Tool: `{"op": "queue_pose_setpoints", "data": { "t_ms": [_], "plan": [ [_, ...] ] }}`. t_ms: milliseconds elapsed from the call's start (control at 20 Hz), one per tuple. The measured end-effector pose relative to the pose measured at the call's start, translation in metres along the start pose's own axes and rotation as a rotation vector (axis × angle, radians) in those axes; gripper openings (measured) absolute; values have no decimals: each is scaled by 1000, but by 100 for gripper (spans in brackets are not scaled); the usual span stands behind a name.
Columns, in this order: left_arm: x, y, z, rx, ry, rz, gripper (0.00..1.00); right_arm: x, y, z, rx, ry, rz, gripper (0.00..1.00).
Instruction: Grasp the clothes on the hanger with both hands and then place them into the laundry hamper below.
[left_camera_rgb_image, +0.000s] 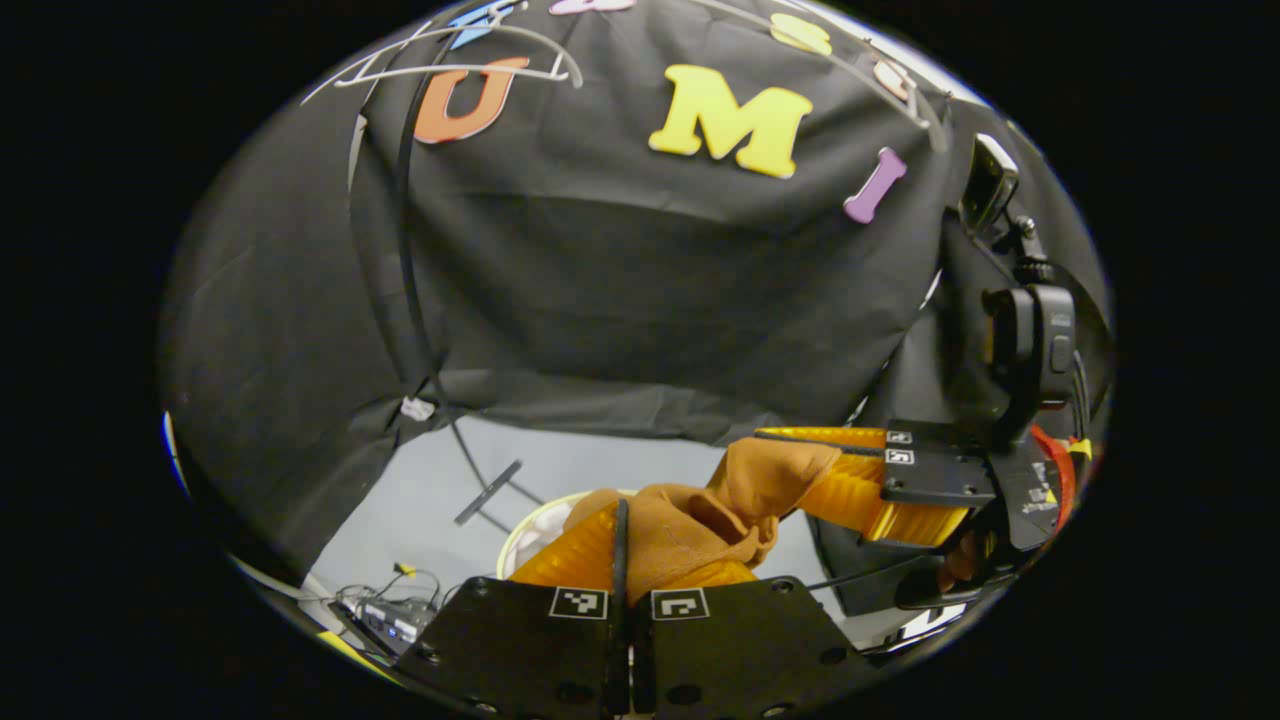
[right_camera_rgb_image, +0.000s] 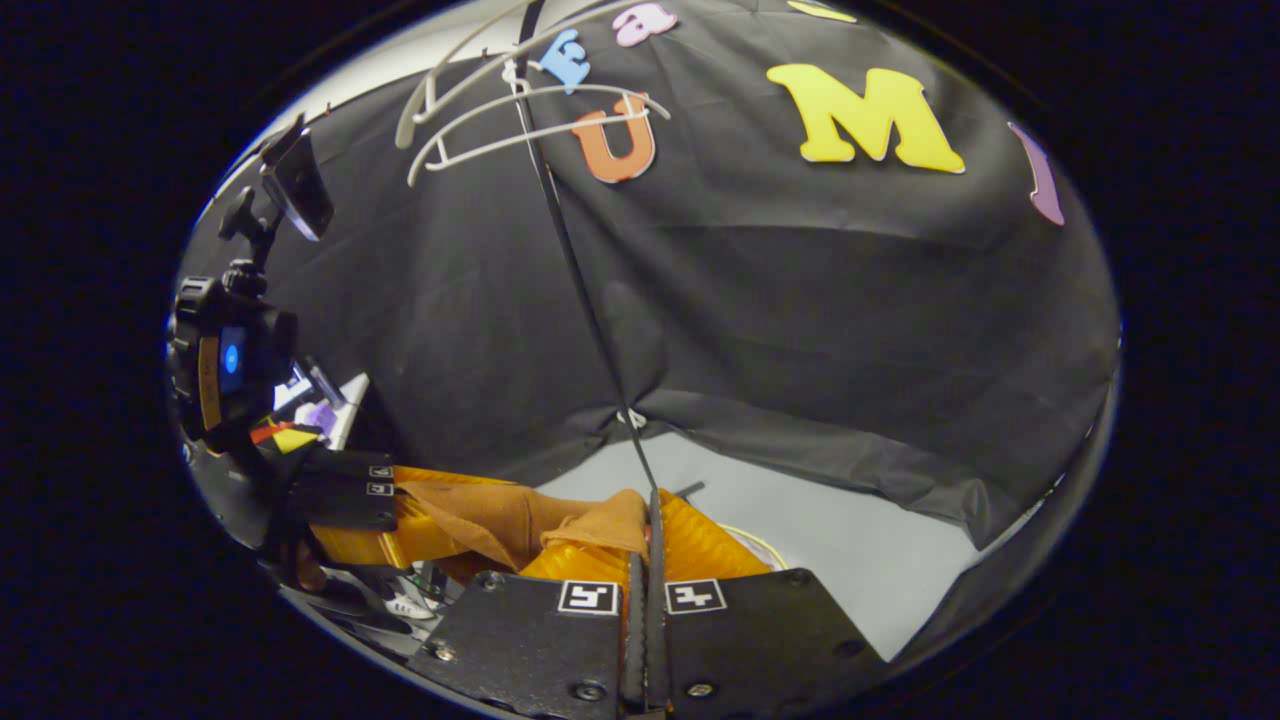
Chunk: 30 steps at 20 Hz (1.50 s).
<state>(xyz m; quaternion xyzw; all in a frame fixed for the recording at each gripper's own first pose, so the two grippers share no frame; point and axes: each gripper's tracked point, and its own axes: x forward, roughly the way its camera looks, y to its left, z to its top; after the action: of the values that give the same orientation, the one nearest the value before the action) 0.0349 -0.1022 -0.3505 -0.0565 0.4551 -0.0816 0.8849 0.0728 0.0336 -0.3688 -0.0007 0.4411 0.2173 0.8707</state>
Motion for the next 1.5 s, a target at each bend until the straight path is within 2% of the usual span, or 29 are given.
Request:
{"op": "queue_pose_setpoints", "data": {
  "t_ms": [50,100,150,200,250,300,350,400,450,500,550,600,650,800,900,950,1050,1100,1300,1500],
  "plan": [
    [3,3,-2,0,26,27,10,7,-3,-6,-17,33,-20,4],
    [4,4,-7,-3,53,45,10,14,-8,-15,-36,79,-48,4],
    [2,4,-18,-9,105,60,2,18,-16,-25,-57,136,-82,4],
    [-6,7,-24,-18,130,73,5,20,-22,-39,-70,181,-101,4],
    [-8,8,-27,-33,141,82,0,21,-25,-43,-67,202,-102,5],
    [-3,10,-29,-47,142,88,5,20,-24,-43,-57,199,-91,7],
    [-3,14,-27,-54,133,107,13,18,-25,-37,-55,188,-90,17],
    [-1,14,-30,-64,132,113,30,15,-29,-34,-61,178,-92,23],
    [-2,16,-32,-77,131,131,47,12,-33,-32,-66,170,-97,34],
    [-3,21,-37,-90,136,149,64,10,-38,-31,-66,162,-101,39],
    [-5,19,-41,-108,143,152,80,8,-39,-30,-61,157,-103,50],
    [-8,20,-45,-127,151,159,97,4,-39,-30,-52,154,-104,49],
    [-12,20,-49,-142,158,161,89,0,-40,-30,-42,150,-104,58],
    [-23,24,-54,-154,160,166,95,-13,-49,-28,-36,118,-150,64],
    [-34,24,-50,-144,142,162,96,-25,-47,-29,-35,94,-194,67],
    [-40,24,-47,-138,128,155,100,-34,-46,-27,-33,80,-210,72],
    [-57,27,-43,-116,95,134,100,-53,-40,-26,-30,37,-253,78],
    [-66,28,-42,-101,81,125,97,-61,-35,-25,-27,12,-280,78],
    [-115,34,-29,-7,-7,99,97,-105,-6,-5,8,-117,-358,78],
    [-173,25,0,56,-176,49,97,-180,31,24,28,-319,-423,78]
  ]
}}
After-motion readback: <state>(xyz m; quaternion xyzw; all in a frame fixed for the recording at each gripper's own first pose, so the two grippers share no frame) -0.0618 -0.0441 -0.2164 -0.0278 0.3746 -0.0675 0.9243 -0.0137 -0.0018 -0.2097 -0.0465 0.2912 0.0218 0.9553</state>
